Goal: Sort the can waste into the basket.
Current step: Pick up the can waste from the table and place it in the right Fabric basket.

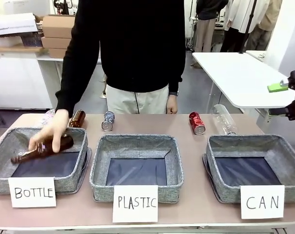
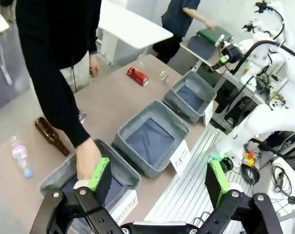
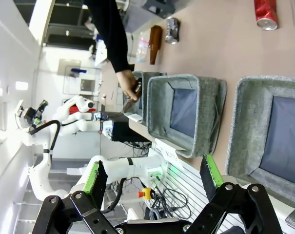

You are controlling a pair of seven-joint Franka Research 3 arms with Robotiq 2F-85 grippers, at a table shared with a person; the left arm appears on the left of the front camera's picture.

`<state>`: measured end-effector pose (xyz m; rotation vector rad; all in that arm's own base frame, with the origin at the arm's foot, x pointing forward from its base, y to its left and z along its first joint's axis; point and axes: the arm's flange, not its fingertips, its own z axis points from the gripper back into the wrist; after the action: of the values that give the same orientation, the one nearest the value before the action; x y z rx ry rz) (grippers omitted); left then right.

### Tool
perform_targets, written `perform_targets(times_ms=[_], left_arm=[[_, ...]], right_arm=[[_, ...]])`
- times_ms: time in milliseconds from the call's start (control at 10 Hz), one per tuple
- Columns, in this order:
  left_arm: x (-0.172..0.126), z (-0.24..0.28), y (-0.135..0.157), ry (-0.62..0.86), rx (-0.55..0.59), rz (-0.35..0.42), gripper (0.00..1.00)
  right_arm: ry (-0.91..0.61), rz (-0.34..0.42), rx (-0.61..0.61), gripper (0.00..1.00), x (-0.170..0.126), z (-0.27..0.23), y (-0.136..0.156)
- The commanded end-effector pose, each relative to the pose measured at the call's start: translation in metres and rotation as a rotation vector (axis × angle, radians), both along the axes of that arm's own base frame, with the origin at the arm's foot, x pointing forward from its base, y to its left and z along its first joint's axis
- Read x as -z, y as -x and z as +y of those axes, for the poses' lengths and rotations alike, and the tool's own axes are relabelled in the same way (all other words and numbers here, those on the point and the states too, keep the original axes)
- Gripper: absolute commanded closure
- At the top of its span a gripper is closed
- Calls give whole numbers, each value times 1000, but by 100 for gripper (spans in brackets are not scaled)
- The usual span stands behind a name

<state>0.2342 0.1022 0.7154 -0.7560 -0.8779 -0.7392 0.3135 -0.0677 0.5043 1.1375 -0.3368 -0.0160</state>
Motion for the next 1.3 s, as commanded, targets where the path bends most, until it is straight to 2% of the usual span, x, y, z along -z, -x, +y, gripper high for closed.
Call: perform_targets(times_ms=[0,100,300,400,500,700,800,1000,1100,1200], left_arm=[[2,-1,0,1,2,2,0],[5,-11,-13,-64,-14,37,0],[15,-32,-64,-172,-62,71,0],[32,-48,-102,-212,-47,99,0],[61,-72,-142,-292,-88,140,0],[105,-96,-203,-337,-228,168,0],[75,-81,-150,-287,-97,116,0],[75,-81,-150,-287,-97,116,0],[103,-97,-190,-311,-133,127,0],[103,-101,-223,-300,-436,16,0]], right_arm=[[-11,-13,-3,0,-2,0,0],[-11,-13,-3,0,-2,0,0],[-11,-13,-3,0,-2,0,0],[-11,-13,-3,0,-2,0,0],[-11,-13,-3,0,-2,0,0],[-11,-13,-3,0,-2,0,0],[-11,-13,-3,0,-2,0,0],[-11,-13,-3,0,-2,0,0],[-11,-13,-3,0,-2,0,0],[-11,-13,-3,0,-2,0,0]])
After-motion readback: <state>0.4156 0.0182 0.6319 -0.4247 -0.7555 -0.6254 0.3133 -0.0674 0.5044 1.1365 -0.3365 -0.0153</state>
